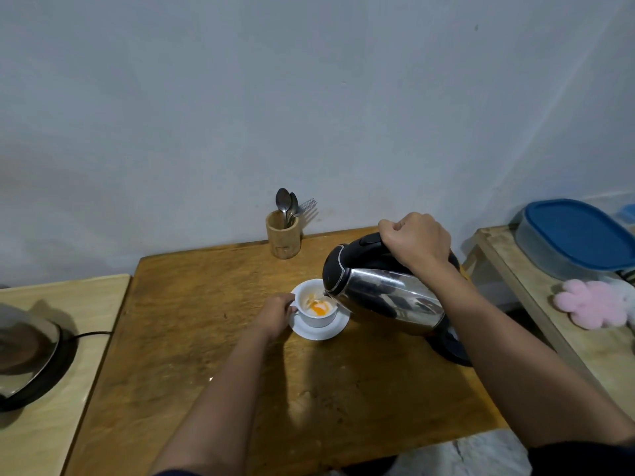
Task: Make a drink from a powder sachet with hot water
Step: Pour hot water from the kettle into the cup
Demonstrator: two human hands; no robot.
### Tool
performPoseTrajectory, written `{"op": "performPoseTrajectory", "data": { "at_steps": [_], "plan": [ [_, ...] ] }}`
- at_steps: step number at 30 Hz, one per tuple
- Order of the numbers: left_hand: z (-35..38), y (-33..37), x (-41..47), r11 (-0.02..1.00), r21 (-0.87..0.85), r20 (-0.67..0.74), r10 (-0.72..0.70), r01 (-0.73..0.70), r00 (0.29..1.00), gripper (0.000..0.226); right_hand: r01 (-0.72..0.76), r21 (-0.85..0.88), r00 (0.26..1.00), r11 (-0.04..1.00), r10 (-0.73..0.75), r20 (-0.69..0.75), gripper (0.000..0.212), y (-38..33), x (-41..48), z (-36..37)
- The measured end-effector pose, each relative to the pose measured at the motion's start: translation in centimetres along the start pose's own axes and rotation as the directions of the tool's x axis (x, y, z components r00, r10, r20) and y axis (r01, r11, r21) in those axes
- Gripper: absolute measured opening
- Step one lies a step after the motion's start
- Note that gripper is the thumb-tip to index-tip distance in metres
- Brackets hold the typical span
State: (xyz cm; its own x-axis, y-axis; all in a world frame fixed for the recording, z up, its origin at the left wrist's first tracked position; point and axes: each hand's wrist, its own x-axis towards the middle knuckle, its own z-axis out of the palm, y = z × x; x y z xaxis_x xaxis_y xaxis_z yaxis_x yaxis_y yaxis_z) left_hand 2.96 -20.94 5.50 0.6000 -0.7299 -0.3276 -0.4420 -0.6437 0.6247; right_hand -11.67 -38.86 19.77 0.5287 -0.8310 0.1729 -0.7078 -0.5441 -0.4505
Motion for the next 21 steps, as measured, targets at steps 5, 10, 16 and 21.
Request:
{"op": "performPoseTrajectory", "data": {
  "at_steps": [5,10,16,21],
  "plan": [
    [0.1,0.1,-0.1,1.000,-0.007,-0.011,0.002,-0.002,1.000,0.032,-0.012,-0.003,1.000,1.000,0.012,-0.008,0.044,0.7,0.1,-0.1],
    [0.1,0.2,-0.4,0.999,-0.033,-0.020,0.024,-0.025,0.999,0.030,-0.015,0.000,1.000,1.000,0.015,-0.012,0.043,1.1,0.1,-0.1],
    [0.3,0.6,-0.6,0.998,-0.054,-0.023,0.010,-0.011,1.000,0.032,-0.018,-0.005,1.000,1.000,0.018,-0.013,0.042,1.3,0.1,-0.3],
    [0.2,0.7,-0.6,1.000,-0.024,-0.025,0.004,-0.004,1.000,0.030,-0.008,-0.007,1.000,1.000,0.008,-0.019,0.044,1.4,0.0,-0.4]
  ]
}}
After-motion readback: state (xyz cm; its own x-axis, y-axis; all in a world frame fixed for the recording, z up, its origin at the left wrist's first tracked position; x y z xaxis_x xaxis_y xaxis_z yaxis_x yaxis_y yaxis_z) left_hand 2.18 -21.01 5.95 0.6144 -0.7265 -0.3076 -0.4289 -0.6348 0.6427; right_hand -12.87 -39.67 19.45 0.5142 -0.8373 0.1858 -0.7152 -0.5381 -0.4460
